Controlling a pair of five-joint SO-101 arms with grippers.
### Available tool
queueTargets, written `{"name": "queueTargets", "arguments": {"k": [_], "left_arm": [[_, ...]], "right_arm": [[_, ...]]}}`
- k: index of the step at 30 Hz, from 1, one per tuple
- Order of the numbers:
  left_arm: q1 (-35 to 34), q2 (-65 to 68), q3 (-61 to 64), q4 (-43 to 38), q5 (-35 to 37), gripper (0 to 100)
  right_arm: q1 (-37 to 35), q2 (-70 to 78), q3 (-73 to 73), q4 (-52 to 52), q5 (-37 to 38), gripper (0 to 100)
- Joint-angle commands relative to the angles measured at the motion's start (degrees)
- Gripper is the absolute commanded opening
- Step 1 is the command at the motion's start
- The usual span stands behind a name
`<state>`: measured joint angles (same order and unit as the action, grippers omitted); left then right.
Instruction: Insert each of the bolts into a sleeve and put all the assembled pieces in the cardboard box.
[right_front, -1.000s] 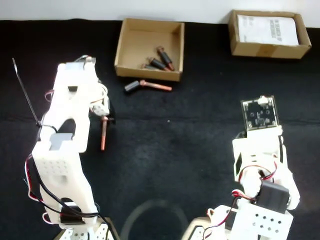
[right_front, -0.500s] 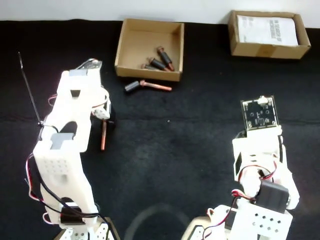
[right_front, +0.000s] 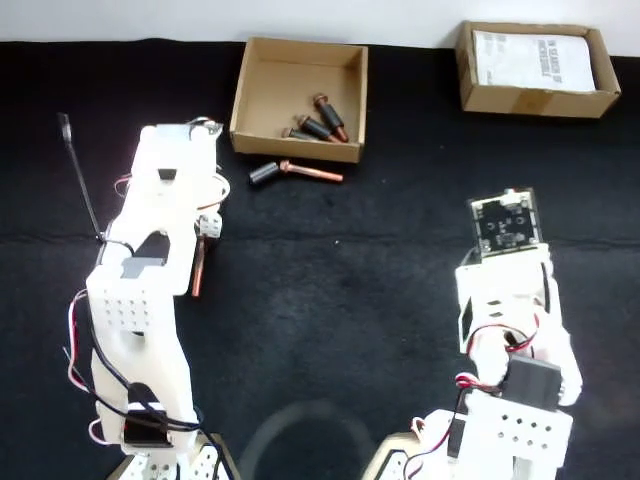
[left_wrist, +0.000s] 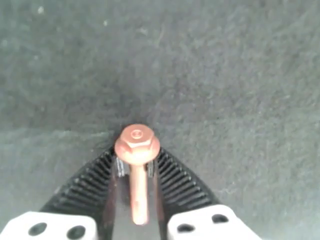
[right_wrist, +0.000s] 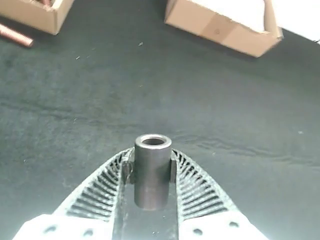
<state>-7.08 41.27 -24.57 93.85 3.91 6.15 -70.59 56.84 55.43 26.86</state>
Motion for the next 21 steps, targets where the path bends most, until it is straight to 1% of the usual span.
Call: {"name": "queueTargets", "arguments": {"k": [1,5,6,9,15,17,21], "left_arm": [[-0.4,-0.75,-8.75,5.27,0.09,1],[-1.36,-0.92,-16.31,6.15,0.44,1],[-1.63,-1.27,-17.8,6.15,1.58,1],[-2.24,-3.91,-21.23,6.15,4.66,1],[-2.07,-14.73,-23.25,5.98,4.92,1],[-1.98,-19.12,-23.25,5.89,4.92,1],[-1.89,-27.21,-23.08,6.07,4.92,1]], "right_arm": [[-3.91,-0.75,1.8,-1.54,1.41,0.8],[-10.86,-0.92,5.67,-1.98,1.05,0.7],[-12.09,-0.92,6.55,-3.03,-0.26,0.7],[-13.85,-0.75,10.07,-9.63,-7.21,0.7],[-17.8,-1.1,17.71,-26.07,-23.65,0.7],[-19.38,-1.1,18.86,-29.23,-26.73,0.7],[-23.78,-1.1,20.09,-32.66,-28.84,0.7]]}}
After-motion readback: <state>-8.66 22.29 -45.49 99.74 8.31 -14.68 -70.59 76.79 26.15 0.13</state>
